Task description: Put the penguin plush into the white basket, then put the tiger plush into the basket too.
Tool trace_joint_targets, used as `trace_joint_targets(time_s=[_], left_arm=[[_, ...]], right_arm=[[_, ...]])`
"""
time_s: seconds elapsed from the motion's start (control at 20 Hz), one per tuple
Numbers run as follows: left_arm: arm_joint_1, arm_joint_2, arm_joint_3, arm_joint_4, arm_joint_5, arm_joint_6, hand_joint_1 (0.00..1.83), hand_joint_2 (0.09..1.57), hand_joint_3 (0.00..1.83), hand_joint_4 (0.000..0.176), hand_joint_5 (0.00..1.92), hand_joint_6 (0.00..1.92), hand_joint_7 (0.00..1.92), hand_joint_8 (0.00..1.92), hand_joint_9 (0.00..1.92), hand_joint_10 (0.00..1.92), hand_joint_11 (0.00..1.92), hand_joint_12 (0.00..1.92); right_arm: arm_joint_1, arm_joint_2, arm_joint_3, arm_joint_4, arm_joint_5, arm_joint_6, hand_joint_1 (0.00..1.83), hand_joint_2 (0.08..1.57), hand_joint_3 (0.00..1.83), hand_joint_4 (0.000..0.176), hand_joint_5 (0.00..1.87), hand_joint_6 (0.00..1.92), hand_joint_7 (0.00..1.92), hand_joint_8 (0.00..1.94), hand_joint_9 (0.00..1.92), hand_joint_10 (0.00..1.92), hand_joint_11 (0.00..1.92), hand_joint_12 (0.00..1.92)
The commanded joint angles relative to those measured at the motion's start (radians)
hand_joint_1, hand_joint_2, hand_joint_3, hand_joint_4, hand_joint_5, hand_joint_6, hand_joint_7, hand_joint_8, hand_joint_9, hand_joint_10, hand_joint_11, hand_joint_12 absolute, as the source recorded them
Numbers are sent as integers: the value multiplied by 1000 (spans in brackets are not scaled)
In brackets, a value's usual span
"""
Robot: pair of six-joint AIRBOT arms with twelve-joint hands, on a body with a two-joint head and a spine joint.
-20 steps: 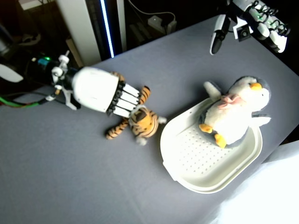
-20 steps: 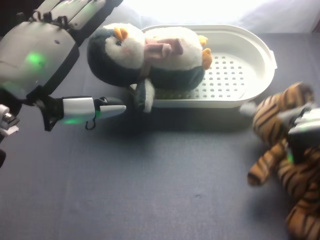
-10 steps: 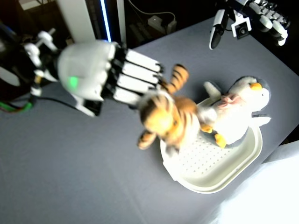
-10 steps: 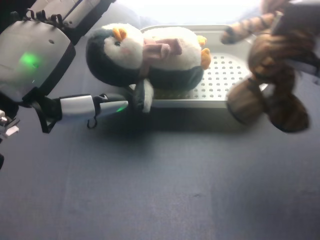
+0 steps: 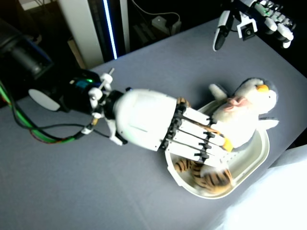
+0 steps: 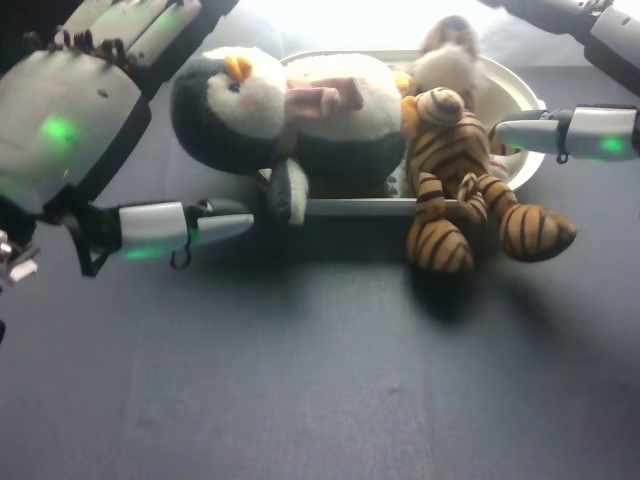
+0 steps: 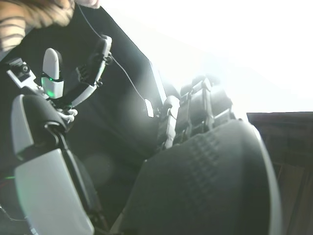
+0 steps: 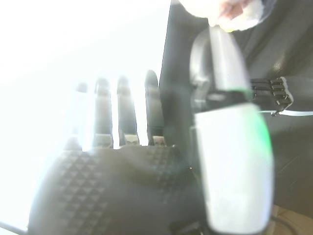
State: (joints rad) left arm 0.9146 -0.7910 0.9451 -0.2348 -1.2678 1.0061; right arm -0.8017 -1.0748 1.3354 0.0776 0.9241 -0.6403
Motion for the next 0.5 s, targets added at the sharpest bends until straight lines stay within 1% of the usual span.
trace_joint_targets(time_s=[0.0,0.05,0.1,0.15,0.2,0.25,0.3,0.35,0.4,0.45], left_arm=[[-5,8,-8,17,-145,-3,917,782,0,129,0,0,5,0,50,0,0,649],[9,11,-14,9,-168,-4,917,774,0,161,0,0,0,0,17,6,0,710],[17,16,-19,8,-185,-7,924,770,0,173,0,0,0,0,3,0,0,723],[34,25,-31,8,-223,-13,920,785,0,175,0,0,0,0,0,0,0,706],[52,32,-45,8,-266,-16,889,796,4,171,0,0,0,0,0,0,0,619],[76,39,-57,8,-310,-21,865,814,11,175,0,0,0,0,0,0,0,602],[94,43,-66,8,-349,-30,788,811,6,173,0,0,0,0,6,1,0,848],[109,44,-68,8,-377,-49,749,814,4,162,0,0,0,0,0,0,0,973],[121,44,-66,8,-405,-76,731,851,9,102,0,0,0,0,3,1,0,1033],[128,43,-63,8,-428,-96,658,902,27,59,0,0,10,4,40,15,0,1042]], right_arm=[[2,14,-16,19,186,16,726,1101,20,172,1,0,1,0,0,0,0,0],[-33,55,-54,40,279,29,792,1133,27,164,12,4,0,0,0,0,0,0],[-61,70,-76,52,338,36,730,1115,14,174,15,4,0,0,0,0,0,0],[-106,93,-119,72,446,45,649,1098,6,176,2,0,0,0,0,0,0,0],[-140,112,-148,89,532,46,628,1049,0,176,0,0,0,0,0,0,0,0],[-177,130,-175,111,618,46,658,1032,0,176,21,7,0,0,0,0,0,0],[-207,141,-193,128,683,46,639,1016,0,141,85,8,80,7,86,12,54,27],[-230,148,-206,140,744,46,670,1040,0,97,110,3,135,6,142,8,50,237],[-245,153,-216,147,799,46,712,1044,0,87,119,1,187,6,187,1,9,495],[-254,156,-224,147,838,46,647,1061,0,69,149,2,273,4,271,6,1,782]])
